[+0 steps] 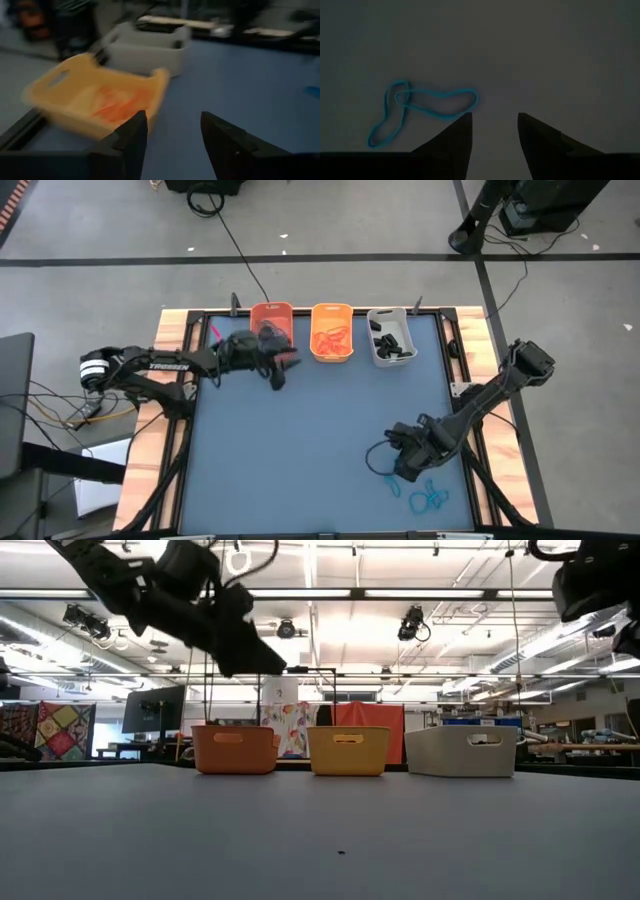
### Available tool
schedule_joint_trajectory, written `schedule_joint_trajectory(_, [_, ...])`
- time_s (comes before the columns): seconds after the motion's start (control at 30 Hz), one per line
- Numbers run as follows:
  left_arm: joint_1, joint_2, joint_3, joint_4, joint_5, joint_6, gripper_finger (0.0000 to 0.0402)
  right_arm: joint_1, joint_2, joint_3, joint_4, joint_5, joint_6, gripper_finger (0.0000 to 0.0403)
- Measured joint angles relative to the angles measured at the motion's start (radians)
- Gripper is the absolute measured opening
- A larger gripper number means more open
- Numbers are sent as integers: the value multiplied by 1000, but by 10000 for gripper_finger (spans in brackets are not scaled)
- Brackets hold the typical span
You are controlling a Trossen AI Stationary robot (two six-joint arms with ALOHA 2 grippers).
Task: Sort rubber bands into baskets
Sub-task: Put the blue rubber band into the orange bin
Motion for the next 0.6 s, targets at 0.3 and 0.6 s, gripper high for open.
schedule_joint_trajectory(0.3, [-214, 0, 0, 70, -20, -8, 182, 32, 153, 0, 64, 34, 44, 169])
schedule_joint_trajectory(0.6, [-297, 7, 0, 90, -74, -38, 182, 35, 218, 0, 141, -19, 22, 161])
